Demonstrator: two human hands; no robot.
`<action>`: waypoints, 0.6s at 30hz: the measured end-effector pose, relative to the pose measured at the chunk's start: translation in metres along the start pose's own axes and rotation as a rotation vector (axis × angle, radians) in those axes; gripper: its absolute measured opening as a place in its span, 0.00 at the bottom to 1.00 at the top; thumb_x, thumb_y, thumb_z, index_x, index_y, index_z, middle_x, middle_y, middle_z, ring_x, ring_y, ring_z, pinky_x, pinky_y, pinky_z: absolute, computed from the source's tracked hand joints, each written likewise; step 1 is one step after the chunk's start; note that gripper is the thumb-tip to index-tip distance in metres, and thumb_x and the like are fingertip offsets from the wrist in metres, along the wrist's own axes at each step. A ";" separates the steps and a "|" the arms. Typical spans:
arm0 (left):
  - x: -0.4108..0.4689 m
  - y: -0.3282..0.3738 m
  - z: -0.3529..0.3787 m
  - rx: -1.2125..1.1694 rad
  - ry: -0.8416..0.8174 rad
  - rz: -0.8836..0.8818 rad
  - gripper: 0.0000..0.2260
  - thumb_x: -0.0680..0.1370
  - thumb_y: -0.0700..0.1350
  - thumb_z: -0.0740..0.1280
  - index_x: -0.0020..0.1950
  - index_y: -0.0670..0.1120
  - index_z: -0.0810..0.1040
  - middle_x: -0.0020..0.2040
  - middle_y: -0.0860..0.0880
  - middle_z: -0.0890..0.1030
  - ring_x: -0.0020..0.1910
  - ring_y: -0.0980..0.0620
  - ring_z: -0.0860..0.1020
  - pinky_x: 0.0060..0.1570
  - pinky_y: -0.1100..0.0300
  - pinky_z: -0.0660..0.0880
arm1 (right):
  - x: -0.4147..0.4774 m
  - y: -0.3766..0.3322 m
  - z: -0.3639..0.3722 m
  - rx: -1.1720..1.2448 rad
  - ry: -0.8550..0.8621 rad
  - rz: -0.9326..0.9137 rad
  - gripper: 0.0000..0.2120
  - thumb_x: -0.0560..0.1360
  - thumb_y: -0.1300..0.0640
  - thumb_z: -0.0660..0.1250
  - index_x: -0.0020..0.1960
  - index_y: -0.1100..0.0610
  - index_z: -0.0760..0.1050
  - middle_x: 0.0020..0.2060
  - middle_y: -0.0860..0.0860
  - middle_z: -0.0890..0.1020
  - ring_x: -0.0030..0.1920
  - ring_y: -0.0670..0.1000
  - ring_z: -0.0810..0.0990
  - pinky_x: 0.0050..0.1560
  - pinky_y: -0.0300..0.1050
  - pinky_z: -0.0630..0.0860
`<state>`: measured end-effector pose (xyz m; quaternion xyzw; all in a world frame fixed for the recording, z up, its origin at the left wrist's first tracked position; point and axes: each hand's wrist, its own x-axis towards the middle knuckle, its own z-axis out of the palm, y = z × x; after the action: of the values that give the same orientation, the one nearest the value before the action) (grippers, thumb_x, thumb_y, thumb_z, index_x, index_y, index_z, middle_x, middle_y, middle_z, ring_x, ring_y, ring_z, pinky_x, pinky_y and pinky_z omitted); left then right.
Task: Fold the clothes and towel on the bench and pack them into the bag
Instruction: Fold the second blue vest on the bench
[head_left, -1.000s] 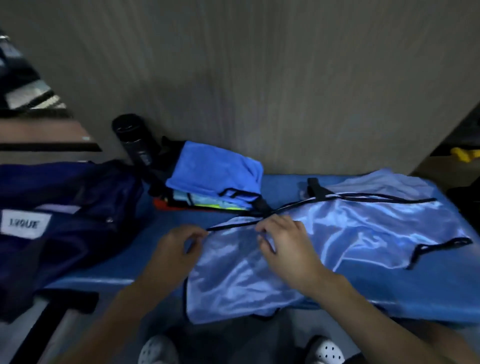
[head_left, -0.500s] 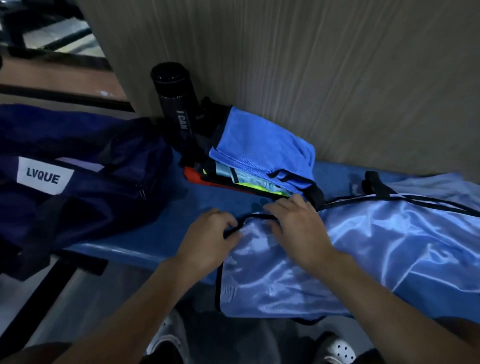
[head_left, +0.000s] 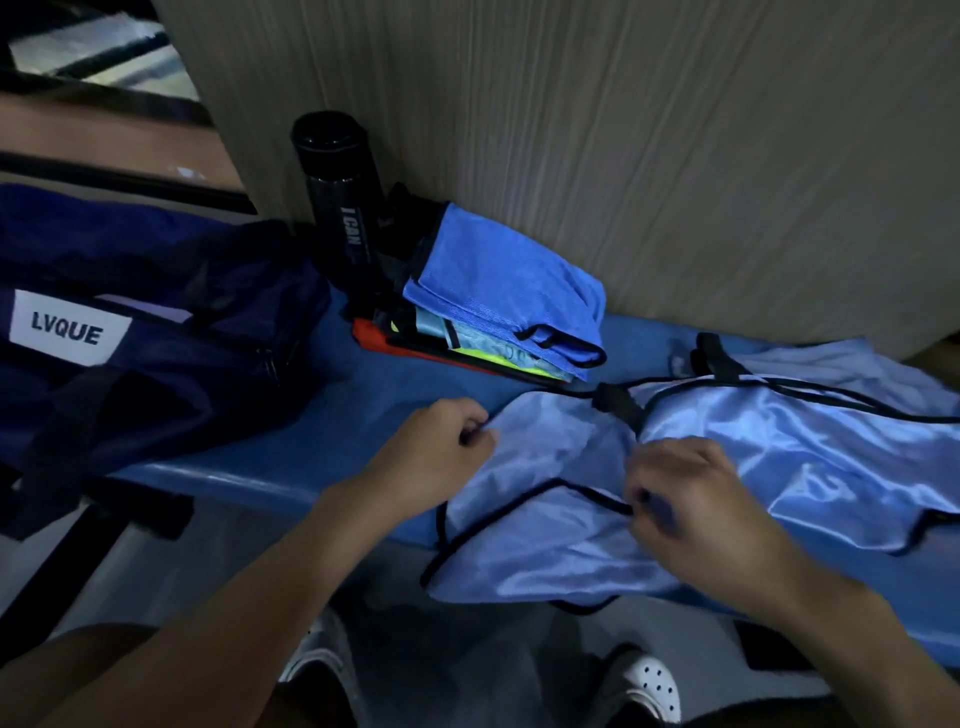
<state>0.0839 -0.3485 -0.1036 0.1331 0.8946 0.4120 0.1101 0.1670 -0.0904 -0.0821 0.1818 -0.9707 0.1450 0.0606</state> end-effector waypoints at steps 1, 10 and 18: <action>-0.001 0.002 0.004 0.042 -0.004 0.003 0.11 0.78 0.48 0.68 0.43 0.40 0.76 0.34 0.43 0.76 0.32 0.49 0.71 0.39 0.50 0.72 | -0.010 0.004 -0.005 -0.033 -0.023 0.024 0.01 0.64 0.54 0.59 0.34 0.49 0.69 0.34 0.41 0.72 0.42 0.42 0.73 0.54 0.42 0.63; 0.000 0.003 0.017 0.068 0.148 -0.013 0.14 0.77 0.44 0.69 0.35 0.40 0.72 0.27 0.49 0.70 0.27 0.53 0.66 0.32 0.55 0.67 | -0.029 0.012 -0.009 -0.035 0.055 0.077 0.08 0.68 0.55 0.59 0.41 0.49 0.76 0.38 0.42 0.77 0.50 0.48 0.75 0.52 0.43 0.61; -0.010 0.029 0.006 -0.297 -0.014 0.170 0.05 0.77 0.38 0.71 0.44 0.47 0.79 0.38 0.48 0.82 0.37 0.53 0.81 0.43 0.60 0.77 | 0.025 -0.012 0.007 0.267 0.151 0.075 0.25 0.76 0.53 0.63 0.73 0.52 0.65 0.64 0.47 0.74 0.65 0.47 0.70 0.66 0.44 0.64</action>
<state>0.0995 -0.3295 -0.0838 0.1938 0.8085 0.5466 0.0997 0.1478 -0.1120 -0.0816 0.1407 -0.9415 0.2883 0.1032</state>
